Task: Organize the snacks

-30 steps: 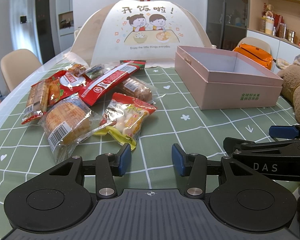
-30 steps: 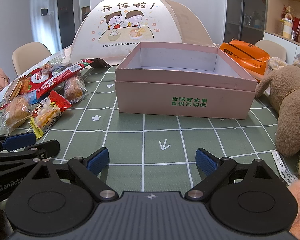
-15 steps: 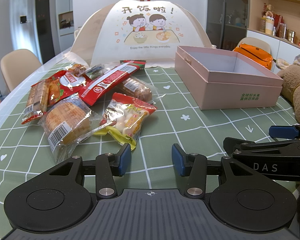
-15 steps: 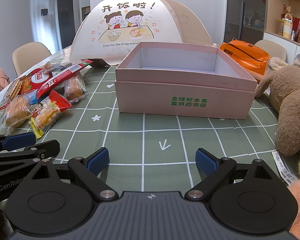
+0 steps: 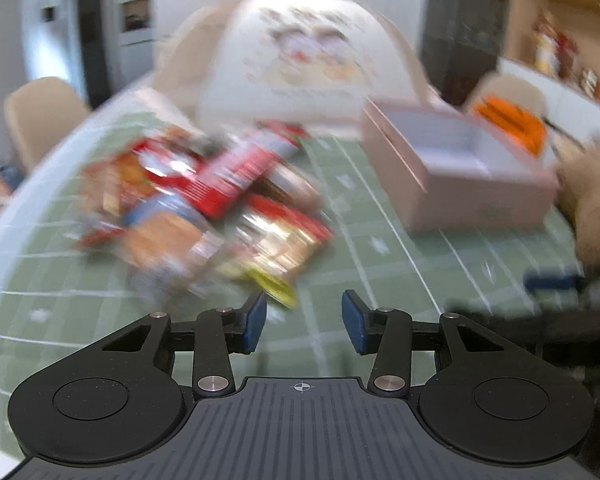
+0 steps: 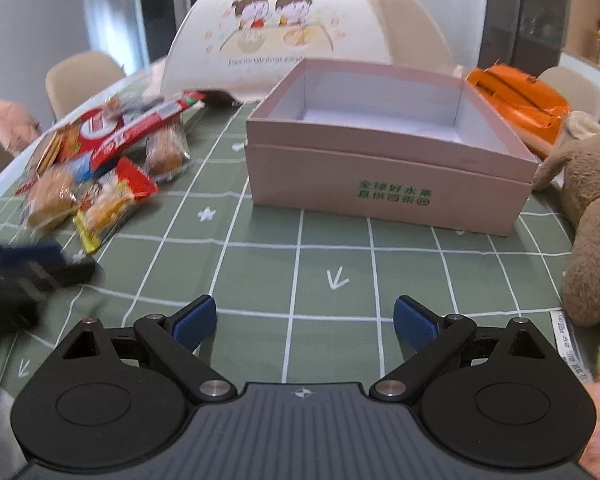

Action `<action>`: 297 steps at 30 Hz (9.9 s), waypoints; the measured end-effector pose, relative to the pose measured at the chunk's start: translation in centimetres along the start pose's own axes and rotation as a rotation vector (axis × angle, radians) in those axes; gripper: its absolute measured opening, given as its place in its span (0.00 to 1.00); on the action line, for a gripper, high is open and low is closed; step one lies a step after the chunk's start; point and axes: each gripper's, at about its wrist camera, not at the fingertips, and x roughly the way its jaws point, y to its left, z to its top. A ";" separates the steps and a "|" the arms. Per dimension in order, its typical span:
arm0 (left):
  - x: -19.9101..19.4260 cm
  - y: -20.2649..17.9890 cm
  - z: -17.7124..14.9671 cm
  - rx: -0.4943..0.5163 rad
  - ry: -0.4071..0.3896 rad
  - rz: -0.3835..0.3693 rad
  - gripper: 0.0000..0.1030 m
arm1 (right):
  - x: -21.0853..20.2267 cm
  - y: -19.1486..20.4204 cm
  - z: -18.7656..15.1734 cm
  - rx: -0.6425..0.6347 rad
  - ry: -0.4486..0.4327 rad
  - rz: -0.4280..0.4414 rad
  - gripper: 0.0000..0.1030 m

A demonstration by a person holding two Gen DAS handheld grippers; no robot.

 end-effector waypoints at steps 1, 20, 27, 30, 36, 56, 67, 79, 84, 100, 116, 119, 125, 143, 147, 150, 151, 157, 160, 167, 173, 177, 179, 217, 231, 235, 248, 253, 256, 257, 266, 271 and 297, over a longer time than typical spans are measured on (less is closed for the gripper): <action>-0.6 1.1 0.9 -0.041 -0.012 0.024 0.47 | 0.1 0.1 0.0 0.003 0.012 -0.004 0.94; 10.1 14.5 9.7 -0.113 0.230 0.213 0.44 | -1.9 2.7 2.4 -0.009 0.069 0.029 0.83; 8.1 17.3 6.3 -0.262 0.265 0.002 0.40 | -4.6 7.6 5.2 -0.167 -0.103 0.095 0.83; 4.4 17.1 3.6 -0.236 0.275 -0.042 0.39 | -3.5 10.3 6.7 -0.241 -0.073 0.196 0.83; -0.9 17.5 -1.2 -0.313 0.346 -0.091 0.39 | 1.1 17.0 8.7 -0.448 -0.053 0.311 0.83; -3.9 4.3 4.0 -0.059 0.352 -0.397 0.39 | -7.4 2.9 6.4 -0.190 -0.048 0.132 0.54; 3.4 -8.8 22.6 0.121 0.168 -0.546 0.46 | -12.6 -8.1 4.3 0.045 -0.108 -0.115 0.54; 6.5 -4.5 15.0 -0.131 0.089 -0.418 0.41 | -11.9 -8.8 4.9 0.080 -0.120 -0.114 0.54; 4.4 -0.6 9.5 -0.261 0.131 -0.378 0.41 | -9.5 -8.7 11.6 0.054 -0.181 -0.071 0.54; 7.6 7.0 12.6 -0.151 0.130 -0.197 0.41 | -2.3 -2.9 14.7 -0.019 -0.102 -0.022 0.61; 23.5 3.9 18.8 0.237 0.271 -0.270 0.20 | -2.1 5.2 8.9 -0.045 0.075 -0.059 0.61; 20.4 6.4 16.2 0.238 0.251 -0.344 0.20 | -1.0 5.8 9.5 -0.063 0.067 -0.009 0.61; 13.6 10.8 12.1 0.103 0.246 -0.387 0.20 | 2.4 7.9 13.1 -0.097 0.031 0.074 0.61; 3.8 16.2 11.8 -0.070 0.098 -0.276 0.23 | 15.4 12.0 19.2 -0.122 0.144 0.050 0.39; 8.6 14.3 15.4 0.046 0.153 -0.278 0.24 | 10.8 12.1 17.0 -0.171 0.130 0.117 0.14; 13.0 12.5 17.7 0.118 0.173 -0.226 0.25 | 7.7 11.5 14.9 -0.209 0.110 0.093 0.14; 14.4 11.9 18.2 0.143 0.182 -0.200 0.26 | 6.8 11.1 14.2 -0.213 0.111 0.081 0.14; 21.1 9.6 18.0 0.318 0.301 -0.076 0.36 | 3.3 9.4 10.7 -0.188 0.132 0.055 0.17; 21.9 10.2 18.2 0.296 0.279 -0.060 0.49 | 2.5 8.9 9.6 -0.181 0.128 0.031 0.27; 23.5 11.5 18.6 0.169 0.340 -0.053 0.70 | 0.9 8.0 8.8 -0.115 0.114 0.043 0.32; 22.3 9.6 17.6 0.297 0.316 -0.172 0.72 | 0.5 8.8 8.2 -0.081 0.112 0.079 0.35; 21.9 8.9 17.7 0.302 0.305 -0.183 0.51 | 0.9 9.6 7.9 -0.107 0.105 0.081 0.35; 21.8 9.2 17.8 0.285 0.307 -0.203 0.45 | 0.8 9.9 8.2 -0.123 0.089 0.080 0.35; 14.1 11.8 15.7 -0.216 0.365 -0.138 0.19 | 4.1 7.5 7.4 -0.182 0.170 0.136 0.29; 16.4 2.3 14.2 0.140 0.354 -0.097 0.41 | -0.7 3.0 1.6 -0.101 0.091 0.076 0.56; 14.3 1.7 12.2 0.151 0.340 -0.172 0.40 | -1.3 2.1 2.0 -0.067 0.071 0.084 0.55; 4.2 4.6 4.4 0.029 0.333 -0.197 0.40 | 3.4 4.7 7.0 0.064 0.054 0.100 0.56; 3.1 5.2 3.8 0.026 0.329 -0.197 0.40 | 6.4 8.3 8.6 0.074 -0.006 -0.030 0.63; 3.0 5.1 3.6 0.042 0.320 -0.201 0.40 | 7.1 9.1 9.3 0.036 -0.009 -0.052 0.63; 2.9 5.1 3.5 0.043 0.317 -0.204 0.41 | 7.0 9.1 9.4 0.029 -0.004 -0.045 0.58; 2.9 5.7 3.7 -0.001 0.310 -0.236 0.41 | 2.6 7.7 9.7 -0.063 0.023 0.141 0.18; 2.6 5.4 3.5 0.032 0.282 -0.228 0.41 | 4.2 9.7 14.2 -0.125 0.007 0.159 0.49; 2.8 4.2 4.0 0.043 0.289 -0.205 0.42 | -1.7 1.8 0.6 -0.197 0.015 0.134 0.58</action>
